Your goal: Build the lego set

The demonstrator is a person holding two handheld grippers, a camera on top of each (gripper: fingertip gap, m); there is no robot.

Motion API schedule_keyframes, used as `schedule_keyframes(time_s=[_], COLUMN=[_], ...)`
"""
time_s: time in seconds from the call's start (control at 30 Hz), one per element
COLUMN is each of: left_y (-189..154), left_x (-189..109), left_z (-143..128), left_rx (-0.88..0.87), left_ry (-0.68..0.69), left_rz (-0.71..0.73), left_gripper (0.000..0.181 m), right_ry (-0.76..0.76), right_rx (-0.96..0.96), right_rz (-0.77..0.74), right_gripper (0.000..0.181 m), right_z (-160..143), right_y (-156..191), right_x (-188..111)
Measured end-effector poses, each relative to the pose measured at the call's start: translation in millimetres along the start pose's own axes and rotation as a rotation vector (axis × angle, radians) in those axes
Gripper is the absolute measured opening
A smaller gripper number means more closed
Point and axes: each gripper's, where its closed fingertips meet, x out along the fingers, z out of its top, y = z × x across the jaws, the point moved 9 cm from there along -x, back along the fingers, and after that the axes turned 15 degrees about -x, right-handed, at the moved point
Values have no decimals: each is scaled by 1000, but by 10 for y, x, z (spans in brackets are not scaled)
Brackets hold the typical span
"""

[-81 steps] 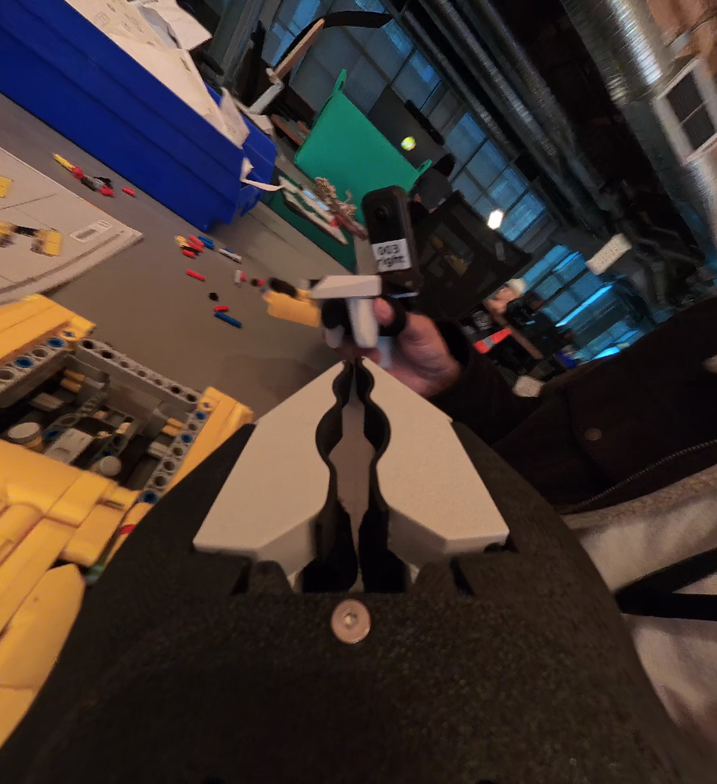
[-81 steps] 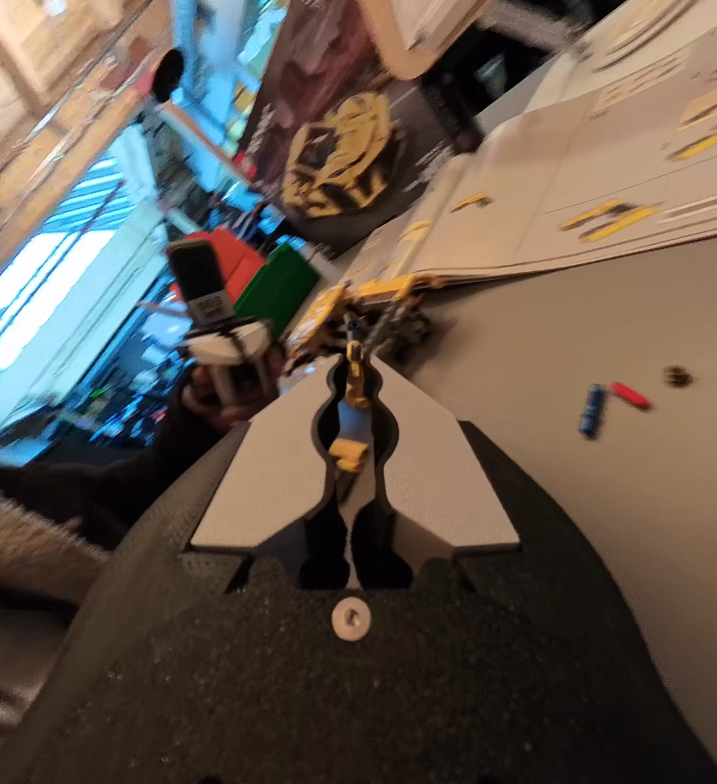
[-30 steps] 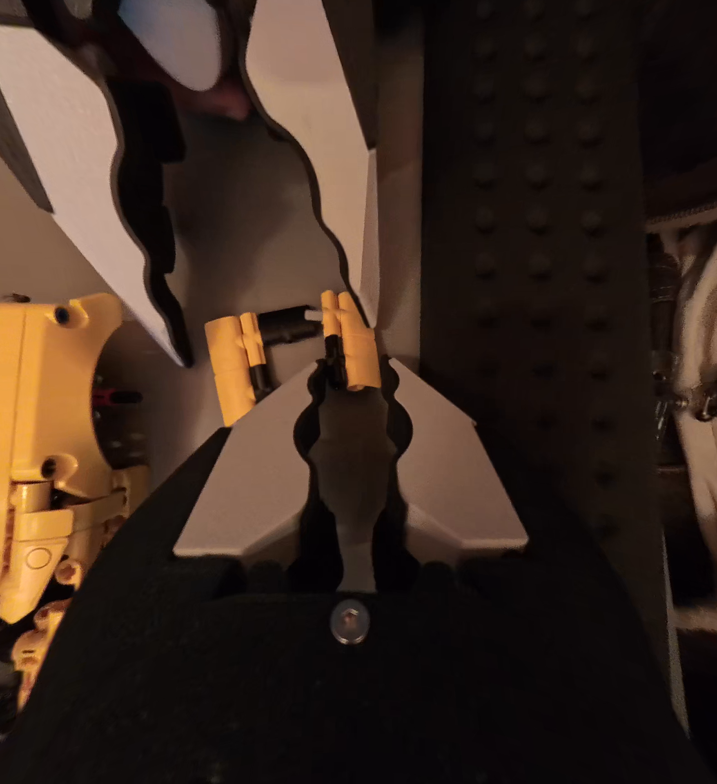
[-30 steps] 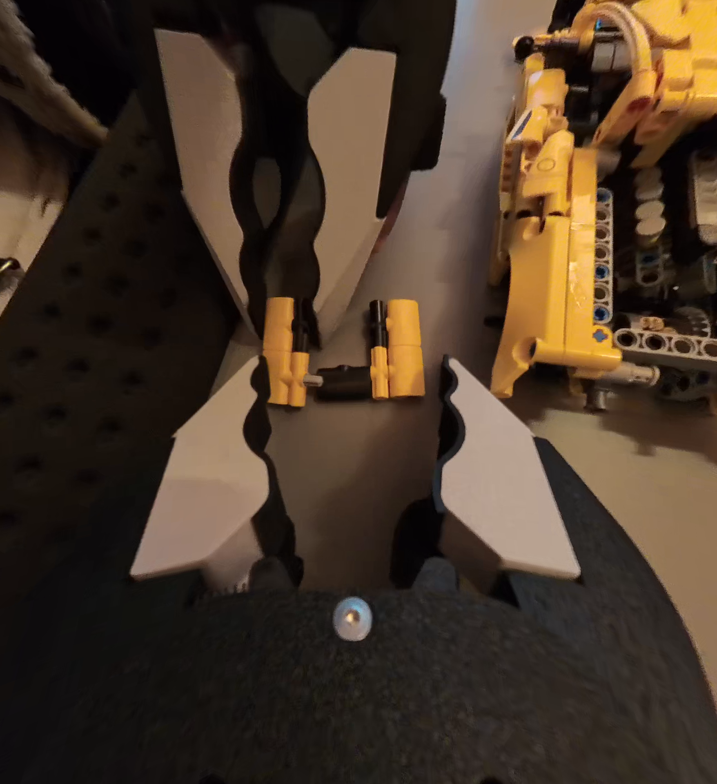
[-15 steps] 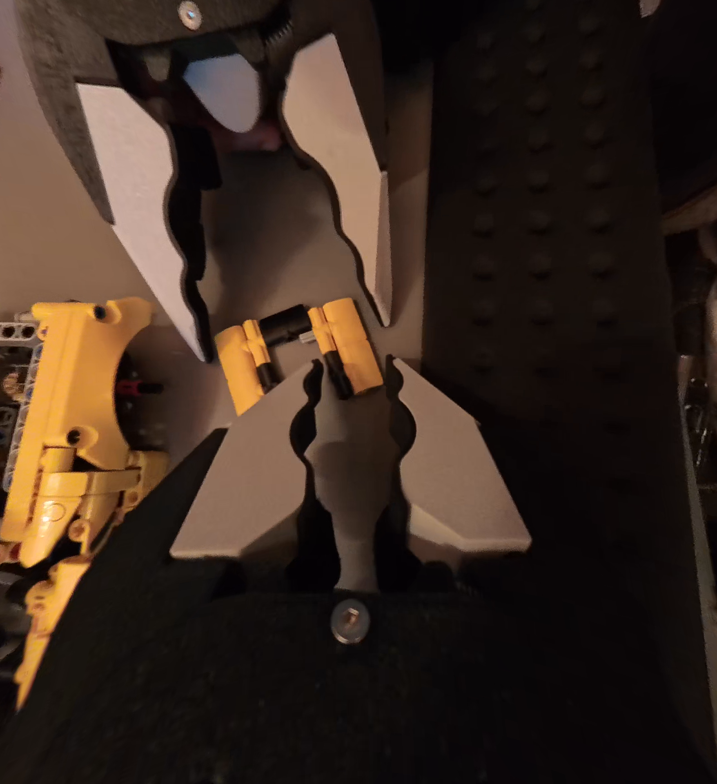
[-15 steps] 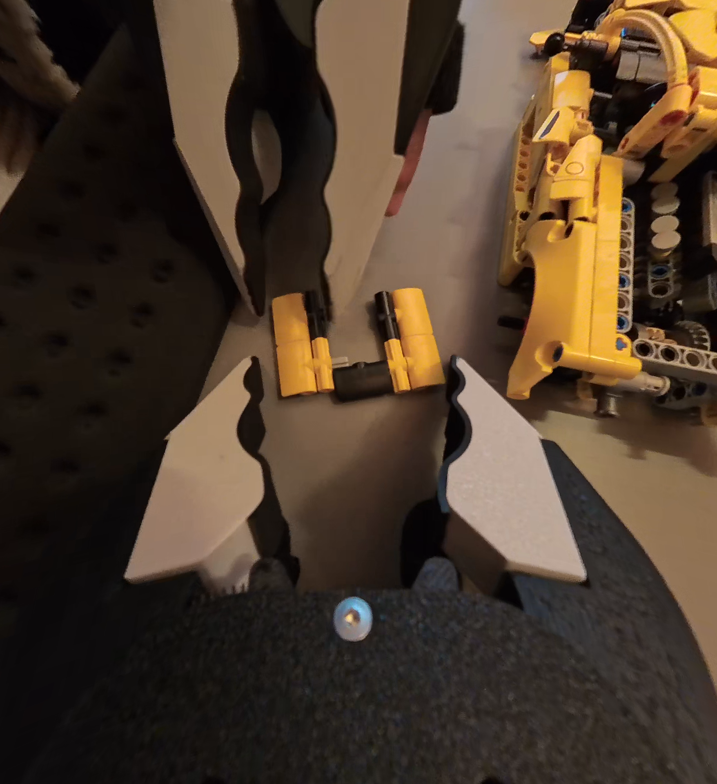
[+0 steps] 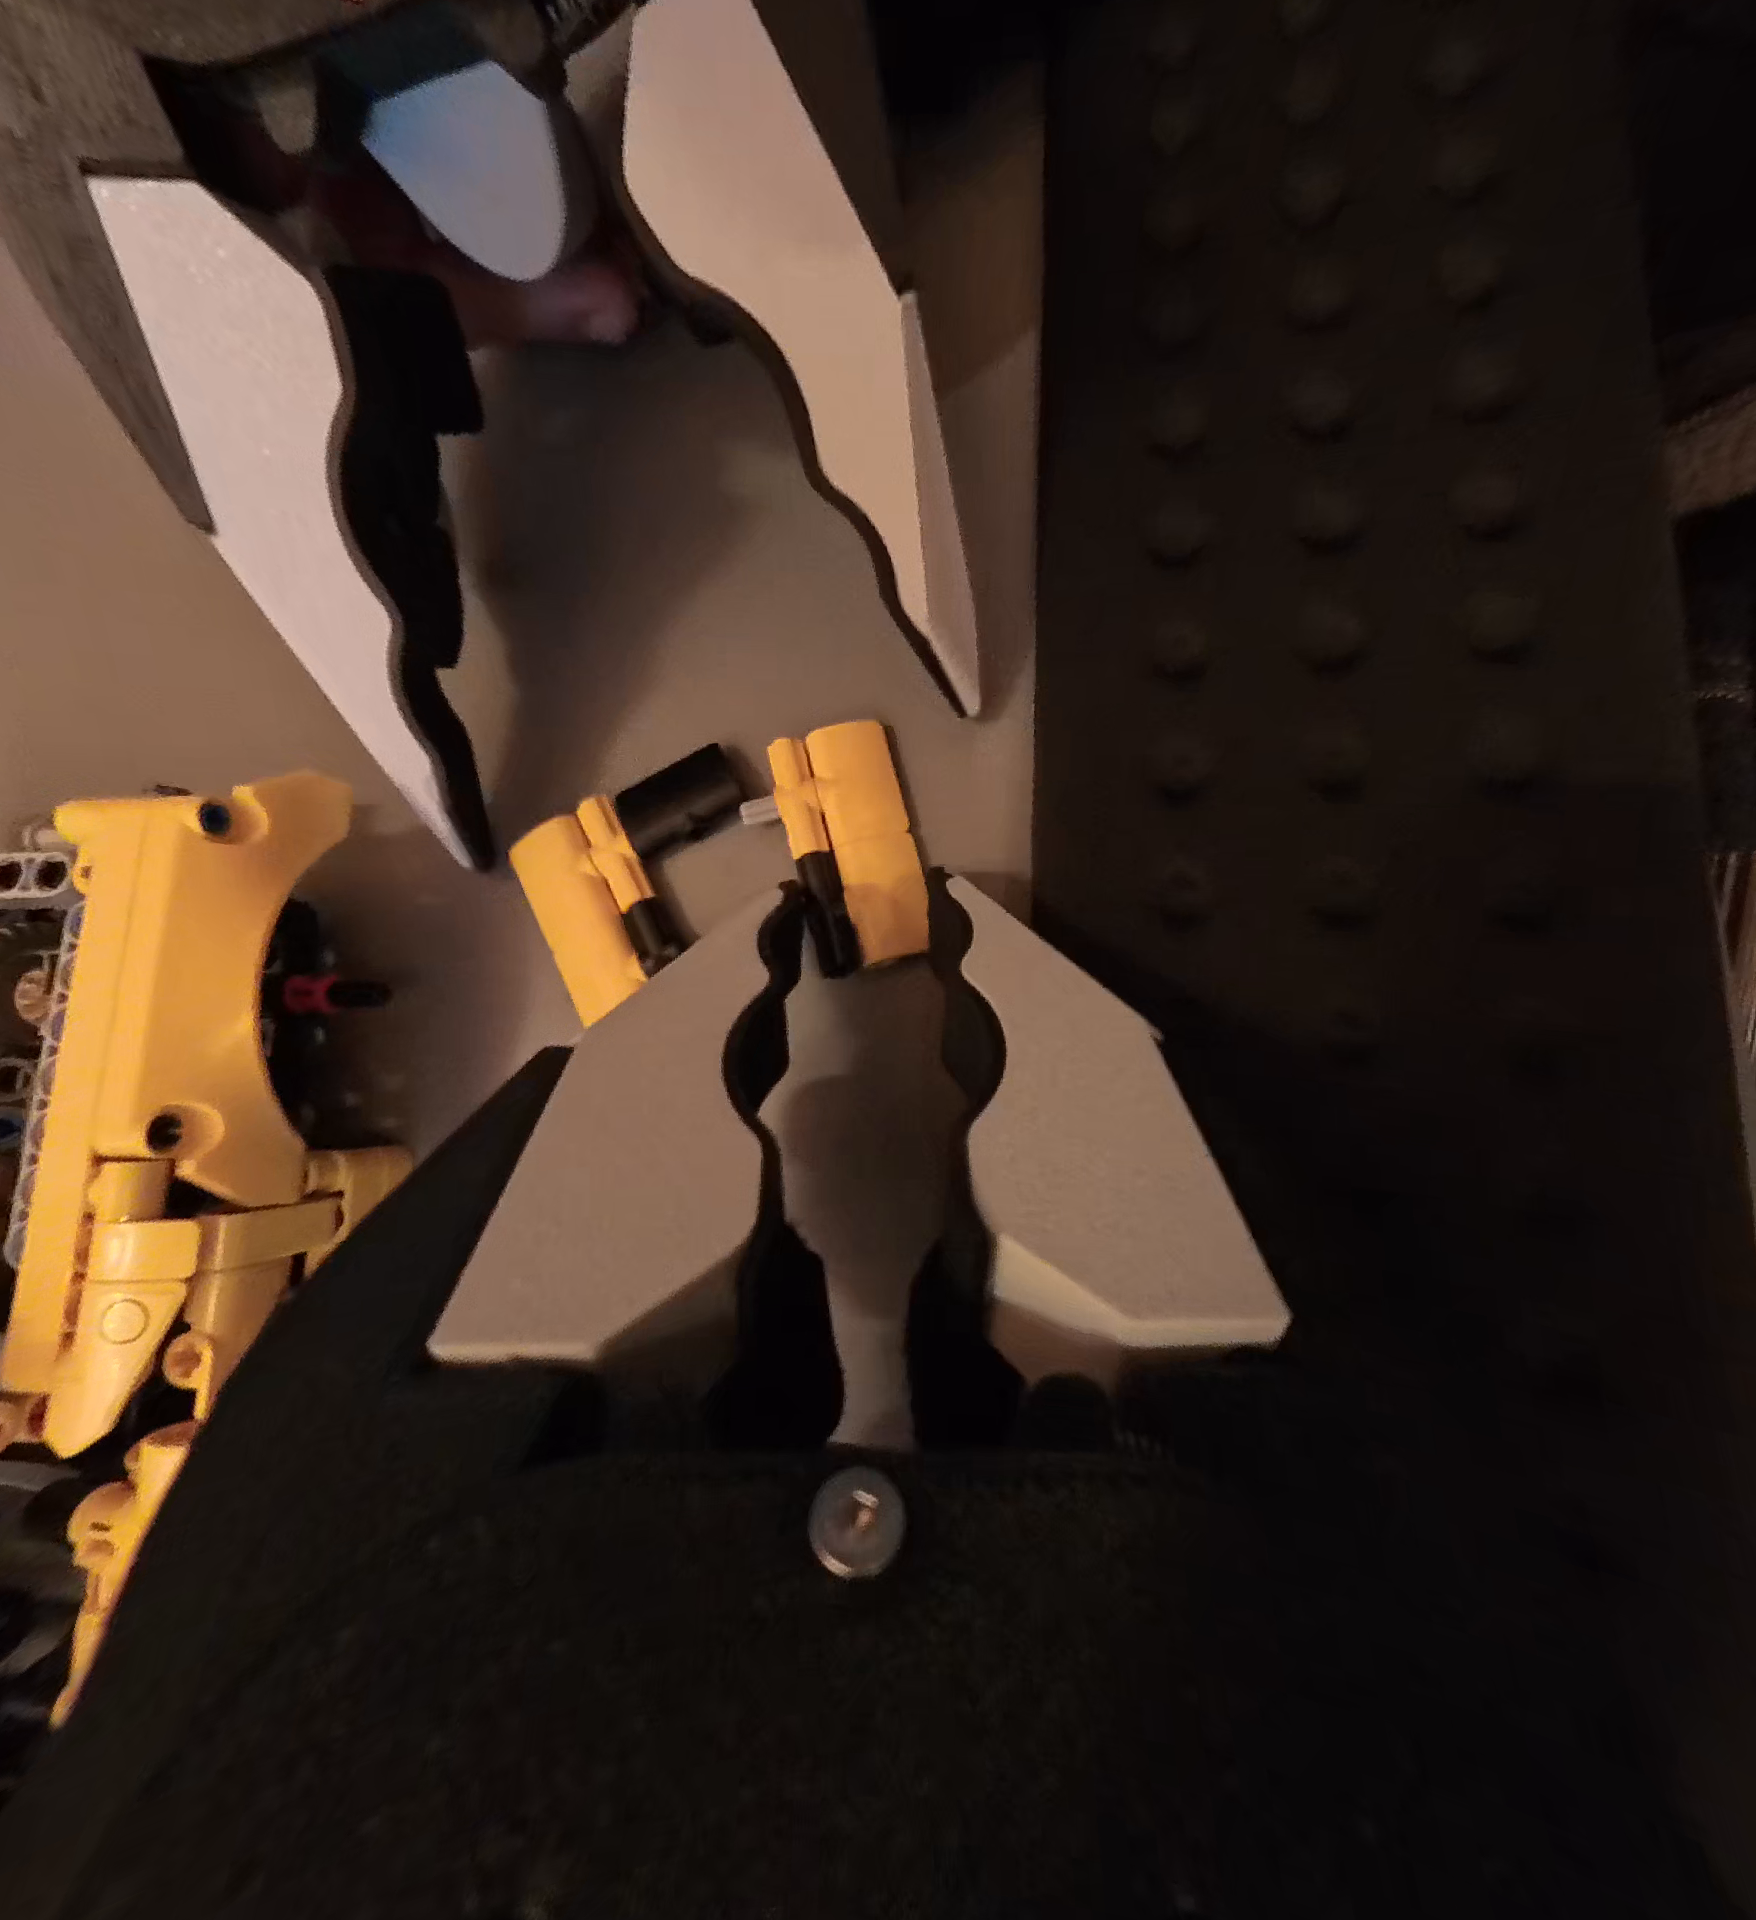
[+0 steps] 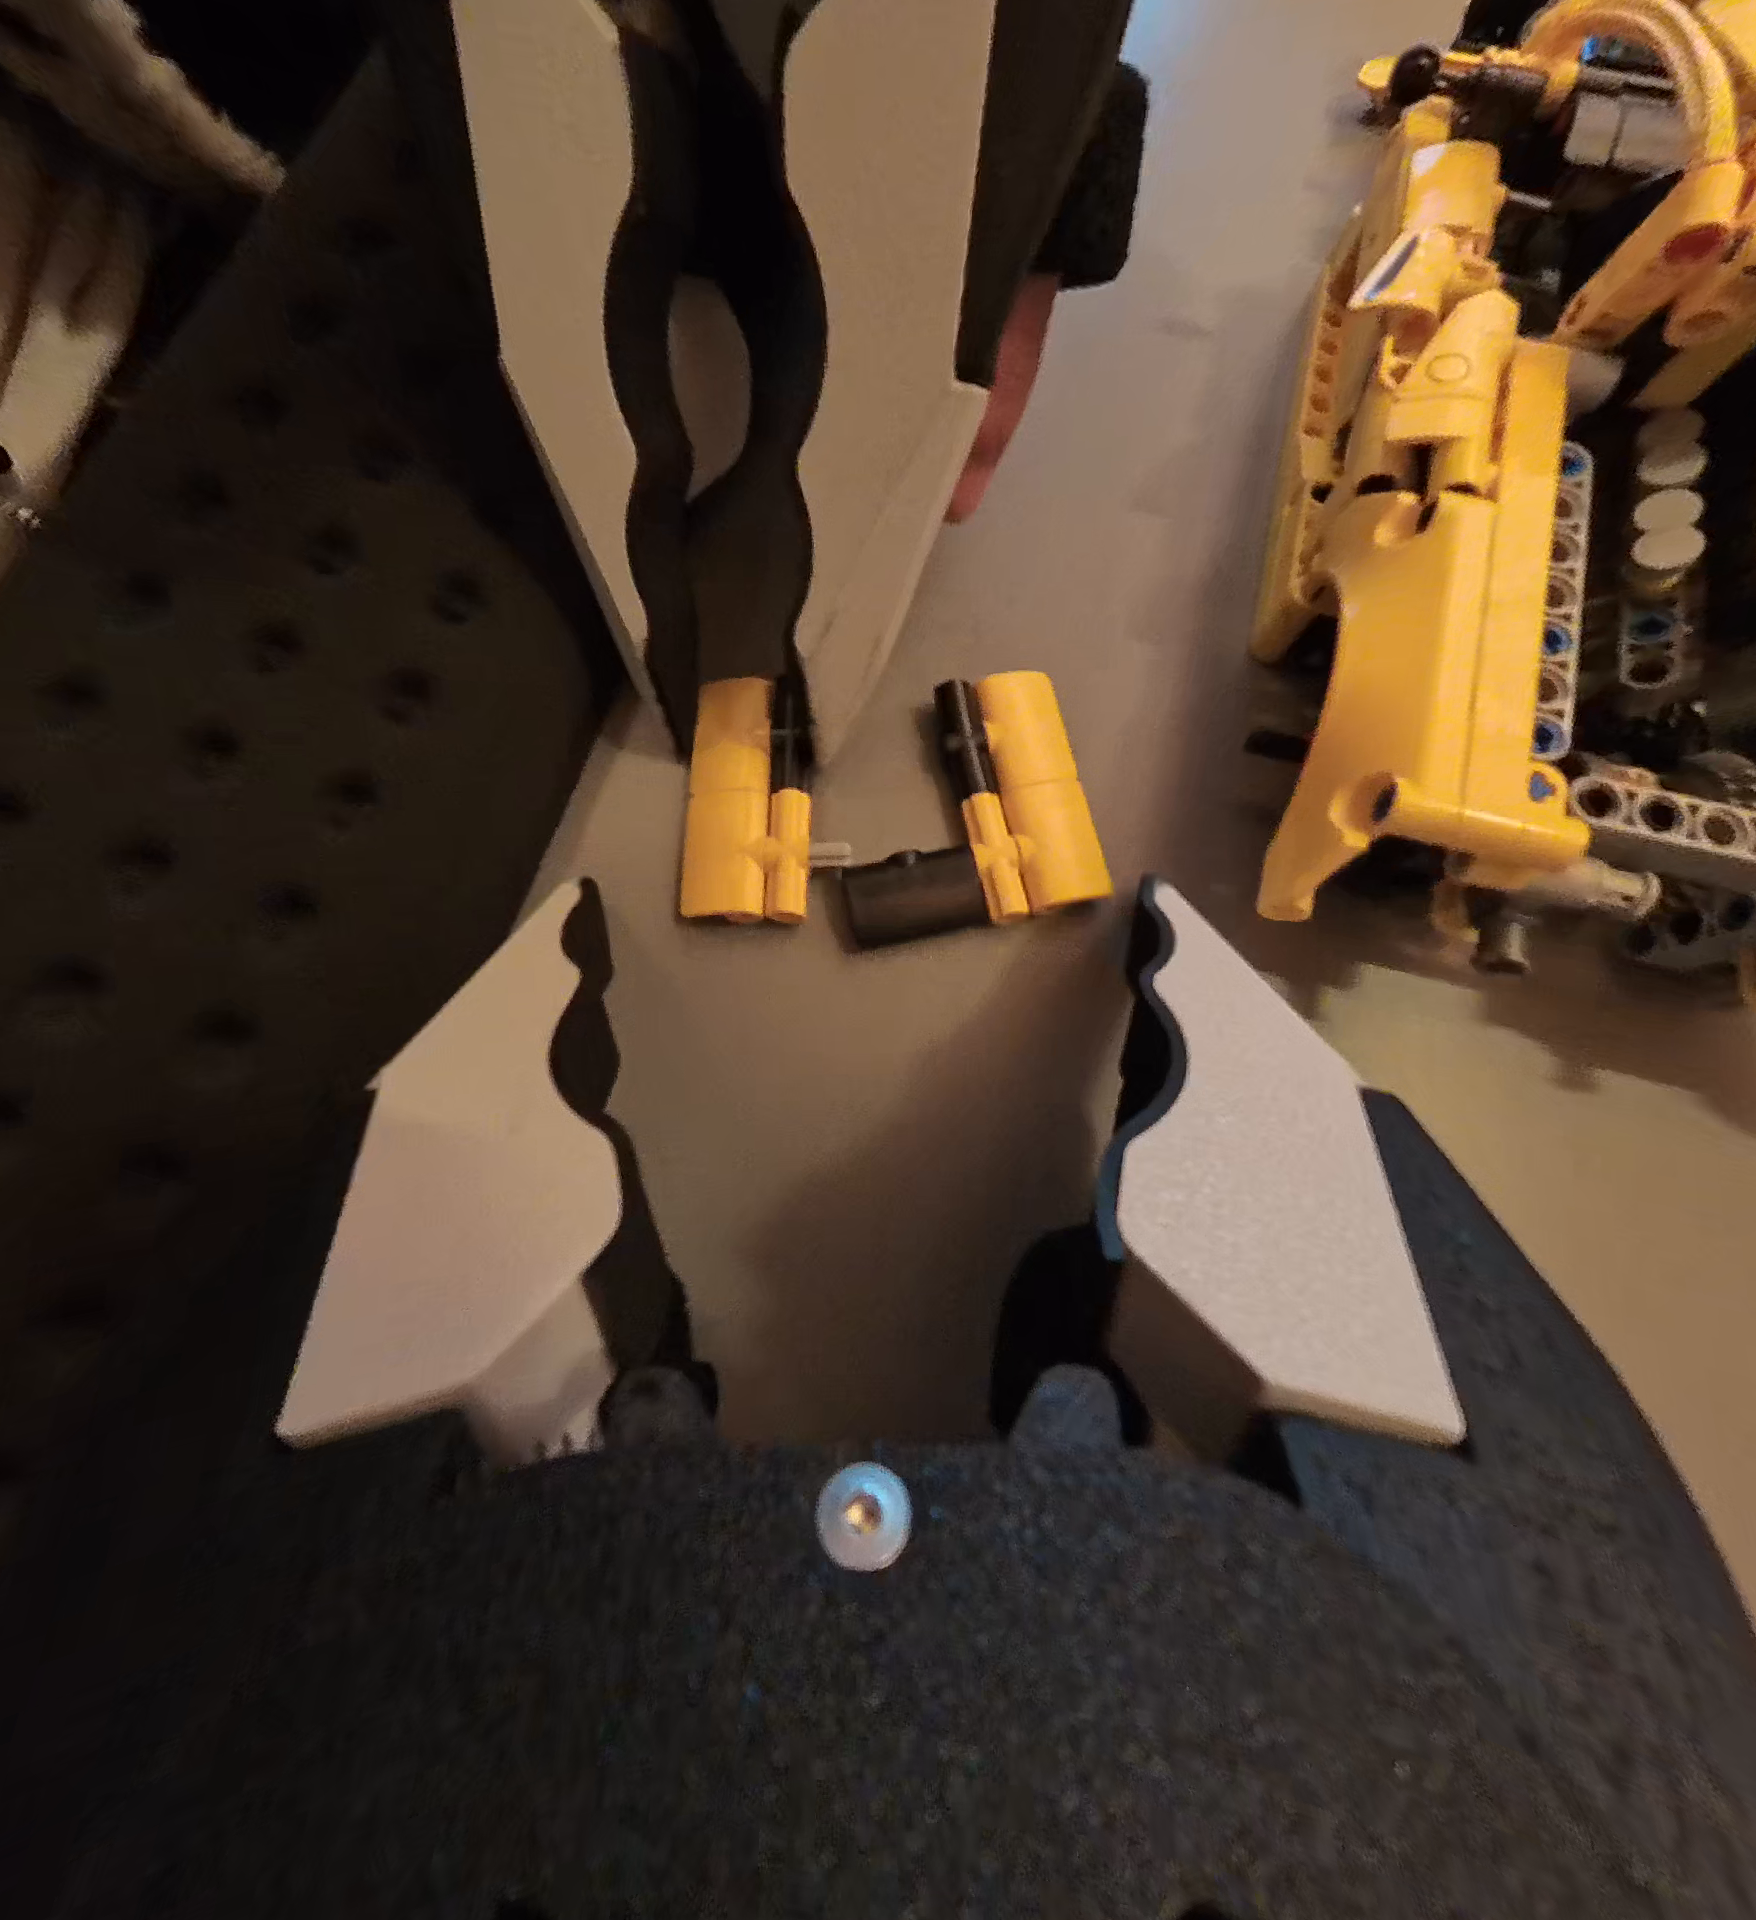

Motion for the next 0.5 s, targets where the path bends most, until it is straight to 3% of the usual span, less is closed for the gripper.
schedule_keyframes(time_s=[0.5], left_y=[27], left_x=[56], left_z=[67], left_rx=[-115], left_ry=[-3], left_rz=[-51], left_gripper=[23], right_ry=[16], right_rx=[3], right_rz=[-35], right_gripper=[89], right_z=[-17], right_y=[-5], right_x=[-9])
